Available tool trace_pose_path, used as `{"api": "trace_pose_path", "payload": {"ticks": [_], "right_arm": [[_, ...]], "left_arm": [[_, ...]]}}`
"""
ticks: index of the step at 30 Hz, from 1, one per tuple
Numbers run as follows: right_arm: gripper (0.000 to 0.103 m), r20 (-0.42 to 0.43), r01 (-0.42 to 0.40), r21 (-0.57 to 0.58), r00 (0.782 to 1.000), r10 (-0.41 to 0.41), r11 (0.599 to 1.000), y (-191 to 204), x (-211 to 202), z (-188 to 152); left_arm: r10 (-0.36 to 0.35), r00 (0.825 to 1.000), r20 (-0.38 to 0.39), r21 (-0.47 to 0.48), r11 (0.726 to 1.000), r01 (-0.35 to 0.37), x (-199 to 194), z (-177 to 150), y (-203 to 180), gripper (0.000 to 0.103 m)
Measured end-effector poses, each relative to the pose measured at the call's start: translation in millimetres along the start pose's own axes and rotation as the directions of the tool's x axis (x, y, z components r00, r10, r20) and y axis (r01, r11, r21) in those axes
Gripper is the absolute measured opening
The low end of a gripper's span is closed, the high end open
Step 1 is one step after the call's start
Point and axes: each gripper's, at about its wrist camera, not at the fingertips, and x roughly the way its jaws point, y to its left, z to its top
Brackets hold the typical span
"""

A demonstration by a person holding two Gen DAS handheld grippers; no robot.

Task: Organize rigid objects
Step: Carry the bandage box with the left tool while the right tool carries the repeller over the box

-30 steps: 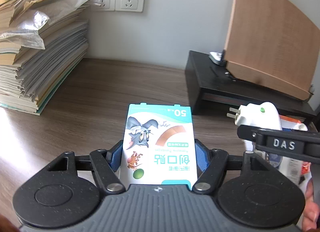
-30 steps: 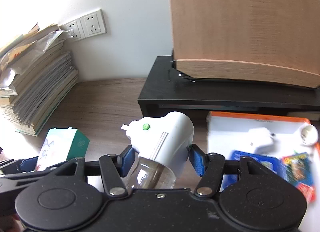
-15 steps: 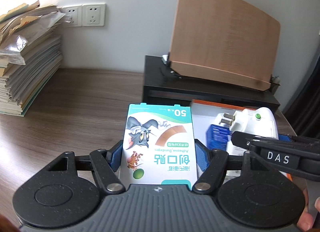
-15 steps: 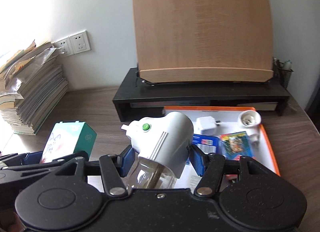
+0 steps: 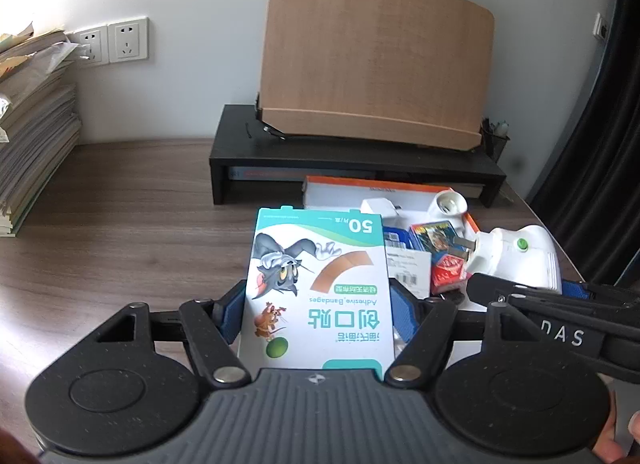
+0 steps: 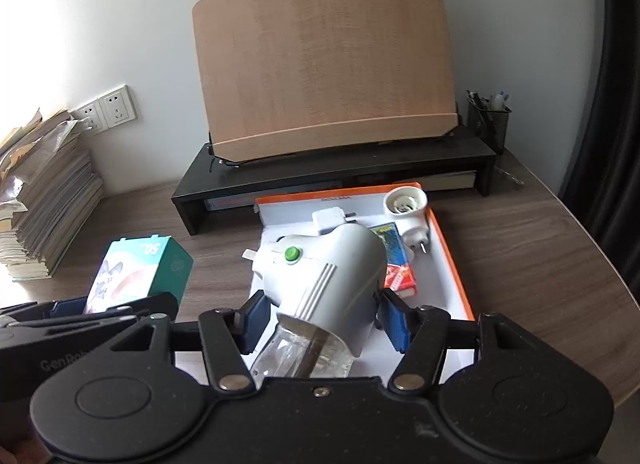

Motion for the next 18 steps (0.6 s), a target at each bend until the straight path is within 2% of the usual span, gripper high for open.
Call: {"api": "trace_pose_path", "payload": {"ticks": [11, 18], "right_arm": [[0.071, 0.008, 0.033, 0.029, 0.999, -0.034, 0.999, -23, -24, -25], [0.071, 0.004, 0.047, 0.044, 0.999, -0.047, 0.998, -33, -34, -36]], "left_arm": [[-0.031, 0.999, -0.030, 0.031, 0.999, 0.032, -8, -19, -20, 0.071], [-0.024, 0.999, -0.030, 0.031, 0.999, 0.025, -10, -26, -25, 0.071]]}}
